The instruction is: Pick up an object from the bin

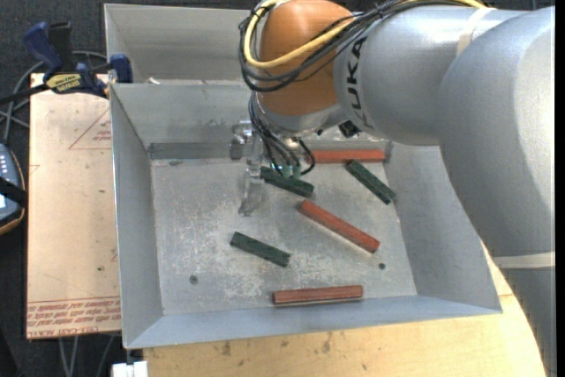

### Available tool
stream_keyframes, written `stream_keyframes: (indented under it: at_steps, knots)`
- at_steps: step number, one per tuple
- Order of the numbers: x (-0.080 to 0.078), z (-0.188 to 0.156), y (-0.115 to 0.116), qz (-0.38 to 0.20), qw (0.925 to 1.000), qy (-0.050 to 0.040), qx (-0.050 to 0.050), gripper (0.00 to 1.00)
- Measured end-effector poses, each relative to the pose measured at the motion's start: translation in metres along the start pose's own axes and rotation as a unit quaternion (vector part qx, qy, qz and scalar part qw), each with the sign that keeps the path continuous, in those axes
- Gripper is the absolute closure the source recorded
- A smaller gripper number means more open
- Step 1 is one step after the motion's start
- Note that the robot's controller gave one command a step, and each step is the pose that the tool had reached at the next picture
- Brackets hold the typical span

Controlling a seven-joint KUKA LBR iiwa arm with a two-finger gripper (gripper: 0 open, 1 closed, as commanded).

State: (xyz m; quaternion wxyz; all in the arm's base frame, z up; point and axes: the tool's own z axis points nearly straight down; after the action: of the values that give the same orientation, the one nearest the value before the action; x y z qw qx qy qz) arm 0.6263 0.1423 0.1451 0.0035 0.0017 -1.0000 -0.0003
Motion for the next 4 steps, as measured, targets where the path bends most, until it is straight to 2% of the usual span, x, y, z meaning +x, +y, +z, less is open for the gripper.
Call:
stream_keyframes:
  at_steps: [1,2,3,4]
  knots:
    - [0.052,0.078,-0.054,0.024,0.9997,-0.0002,0.0,0.0]
    - [0.104,0.07,-0.007,0.001,1.0,-0.0025,-0.001,0.0]
    - [0.14,0.073,0.031,-0.051,0.9987,-0.0085,-0.001,0.0]
    - [0.14,0.072,0.07,-0.129,0.9916,-0.0141,-0.001,0.0]
